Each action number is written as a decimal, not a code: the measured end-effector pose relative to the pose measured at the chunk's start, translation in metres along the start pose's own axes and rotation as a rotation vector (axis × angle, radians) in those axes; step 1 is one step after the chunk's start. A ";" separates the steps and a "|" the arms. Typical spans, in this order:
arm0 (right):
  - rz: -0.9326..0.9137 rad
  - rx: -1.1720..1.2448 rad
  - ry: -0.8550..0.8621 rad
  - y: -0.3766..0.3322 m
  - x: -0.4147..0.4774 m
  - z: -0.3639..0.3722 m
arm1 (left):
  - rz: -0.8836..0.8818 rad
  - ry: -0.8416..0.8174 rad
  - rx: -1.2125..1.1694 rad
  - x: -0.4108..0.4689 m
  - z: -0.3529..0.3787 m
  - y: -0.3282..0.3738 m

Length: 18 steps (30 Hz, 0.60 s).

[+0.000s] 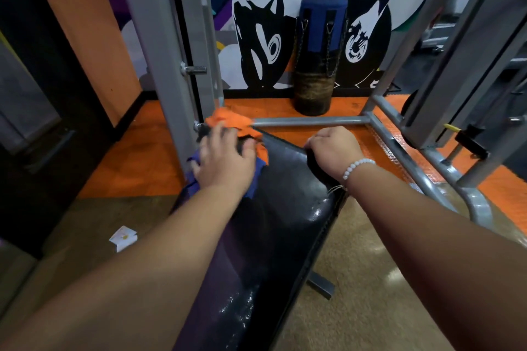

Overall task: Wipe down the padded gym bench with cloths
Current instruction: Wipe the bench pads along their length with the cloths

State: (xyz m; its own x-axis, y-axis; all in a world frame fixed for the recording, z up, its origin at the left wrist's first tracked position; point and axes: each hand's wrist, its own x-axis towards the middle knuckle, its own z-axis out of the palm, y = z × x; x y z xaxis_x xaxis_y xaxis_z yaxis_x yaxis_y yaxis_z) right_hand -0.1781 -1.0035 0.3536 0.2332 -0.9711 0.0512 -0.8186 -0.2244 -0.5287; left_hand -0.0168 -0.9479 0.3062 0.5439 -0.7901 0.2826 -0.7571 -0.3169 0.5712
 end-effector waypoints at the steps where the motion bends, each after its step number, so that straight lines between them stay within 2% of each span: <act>1: -0.016 -0.034 -0.027 0.000 -0.001 0.000 | 0.129 -0.026 0.027 -0.012 0.004 0.013; 3: -0.044 -0.100 -0.011 -0.001 -0.002 -0.003 | 0.368 -0.077 0.042 -0.038 0.013 0.040; 9: -0.011 -0.162 -0.034 0.001 -0.001 -0.025 | 0.511 -0.149 0.061 -0.062 0.008 0.050; 11: 0.003 -0.095 -0.006 0.001 0.000 -0.032 | 0.638 -0.191 0.038 -0.074 0.003 0.047; 14: 0.007 0.030 -0.001 0.000 -0.005 -0.040 | 0.929 -0.250 0.158 -0.082 0.001 0.041; 16: -0.004 0.088 0.020 -0.001 -0.009 -0.038 | 0.954 -0.325 0.230 -0.069 -0.004 0.043; 18: 0.007 0.095 0.043 -0.003 -0.013 -0.036 | 0.829 -0.387 0.240 -0.052 -0.005 0.049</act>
State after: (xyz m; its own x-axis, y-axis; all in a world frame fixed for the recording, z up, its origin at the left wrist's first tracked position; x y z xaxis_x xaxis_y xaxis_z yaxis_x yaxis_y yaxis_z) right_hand -0.1973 -0.9930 0.3853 0.2035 -0.9756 0.0824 -0.7659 -0.2110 -0.6073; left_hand -0.0805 -0.9199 0.3237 -0.3259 -0.9176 0.2275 -0.9263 0.3581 0.1175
